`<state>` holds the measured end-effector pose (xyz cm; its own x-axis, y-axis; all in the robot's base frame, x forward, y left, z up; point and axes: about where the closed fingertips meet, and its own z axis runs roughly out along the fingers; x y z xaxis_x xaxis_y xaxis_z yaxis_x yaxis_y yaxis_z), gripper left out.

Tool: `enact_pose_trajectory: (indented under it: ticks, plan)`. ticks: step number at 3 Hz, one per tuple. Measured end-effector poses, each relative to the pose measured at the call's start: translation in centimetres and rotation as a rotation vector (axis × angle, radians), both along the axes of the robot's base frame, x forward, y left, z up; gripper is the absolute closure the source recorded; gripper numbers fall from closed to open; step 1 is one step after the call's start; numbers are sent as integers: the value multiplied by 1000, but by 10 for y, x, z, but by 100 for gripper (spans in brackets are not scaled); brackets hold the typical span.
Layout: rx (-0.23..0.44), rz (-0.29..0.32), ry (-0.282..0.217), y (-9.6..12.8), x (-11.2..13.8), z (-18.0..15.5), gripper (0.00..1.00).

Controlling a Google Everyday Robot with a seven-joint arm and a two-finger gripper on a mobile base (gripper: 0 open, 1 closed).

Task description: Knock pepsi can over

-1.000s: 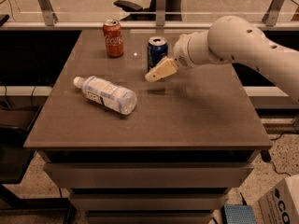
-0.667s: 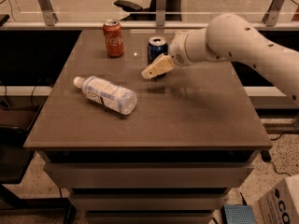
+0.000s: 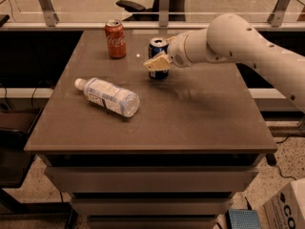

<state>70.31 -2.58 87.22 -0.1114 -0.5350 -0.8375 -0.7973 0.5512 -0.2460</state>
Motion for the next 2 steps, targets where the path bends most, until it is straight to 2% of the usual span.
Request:
enact_pose_trajectory:
  ticks: [2]
  plan:
    - [7, 18, 1, 6, -2, -2, 88]
